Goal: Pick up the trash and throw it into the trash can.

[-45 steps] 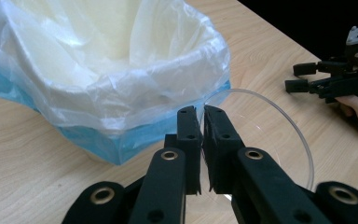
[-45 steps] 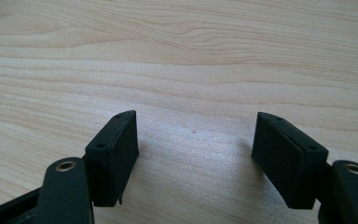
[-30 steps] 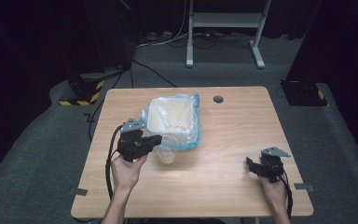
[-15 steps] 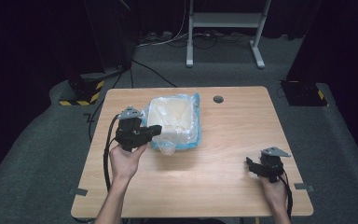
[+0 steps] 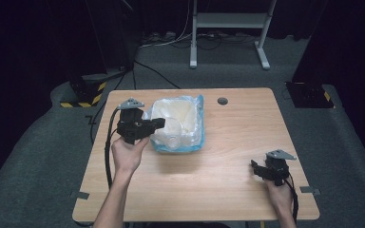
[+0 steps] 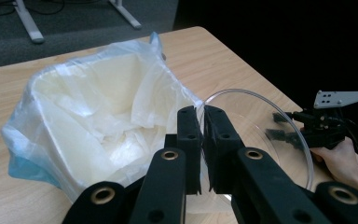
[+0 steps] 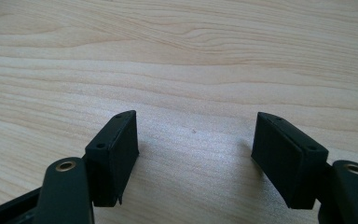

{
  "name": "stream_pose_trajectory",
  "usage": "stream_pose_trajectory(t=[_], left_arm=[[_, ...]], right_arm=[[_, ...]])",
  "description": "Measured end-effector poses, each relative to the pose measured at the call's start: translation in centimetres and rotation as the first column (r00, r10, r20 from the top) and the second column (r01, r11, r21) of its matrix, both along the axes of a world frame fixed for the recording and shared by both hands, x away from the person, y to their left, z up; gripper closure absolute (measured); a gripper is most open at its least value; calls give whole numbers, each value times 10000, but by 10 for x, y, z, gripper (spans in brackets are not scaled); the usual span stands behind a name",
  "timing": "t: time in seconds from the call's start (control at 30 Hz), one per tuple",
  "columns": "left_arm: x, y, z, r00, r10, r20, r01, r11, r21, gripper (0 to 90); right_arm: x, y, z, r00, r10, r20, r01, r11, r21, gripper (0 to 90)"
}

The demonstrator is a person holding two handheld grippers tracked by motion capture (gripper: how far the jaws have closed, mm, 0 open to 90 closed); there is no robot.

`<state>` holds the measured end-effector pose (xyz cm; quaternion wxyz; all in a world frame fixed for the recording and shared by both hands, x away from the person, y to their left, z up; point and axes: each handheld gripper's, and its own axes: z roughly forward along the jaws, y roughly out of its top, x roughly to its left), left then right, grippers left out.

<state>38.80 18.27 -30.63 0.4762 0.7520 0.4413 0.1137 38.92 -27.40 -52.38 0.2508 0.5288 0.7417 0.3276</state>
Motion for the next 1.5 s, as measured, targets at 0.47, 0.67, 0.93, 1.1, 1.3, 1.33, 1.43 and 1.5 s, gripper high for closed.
stream_pose_trajectory(t=[0.47, 0.67, 0.93, 1.1, 1.3, 1.33, 1.43, 1.5], left_arm=[[22, 1, 5, 9994, 339, -109, -339, 9994, 61, 850], [30, 0, 6, 9989, 476, -42, -475, 9988, 123, 850], [42, -5, 9, 9983, 580, 8, -580, 9981, 203, 850], [49, -10, 11, 9980, 631, 97, -635, 9974, 353, 850], [57, -15, 10, 9971, 745, 176, -752, 9962, 429, 850], [58, -15, 9, 9970, 764, 158, -770, 9960, 455, 850], [62, -16, 8, 9961, 866, 148, -872, 9951, 475, 850], [64, -15, 7, 9953, 953, 187, -961, 9942, 486, 850]], right_arm=[[0, 0, 0, 10000, 5, 5, -5, 10000, -10, 307], [0, 0, 0, 10000, 3, 4, -3, 10000, -11, 307], [0, 0, 0, 10000, 9, 7, -9, 10000, -14, 308], [0, 0, 0, 10000, 11, 12, -11, 10000, -24, 308], [0, 0, 0, 10000, 20, 16, -20, 10000, -32, 309], [0, 0, 0, 10000, 22, 19, -22, 10000, -37, 310], [0, 0, 0, 10000, 21, 21, -21, 10000, -37, 310], [0, 0, 0, 10000, 22, 18, -22, 10000, -36, 309]])
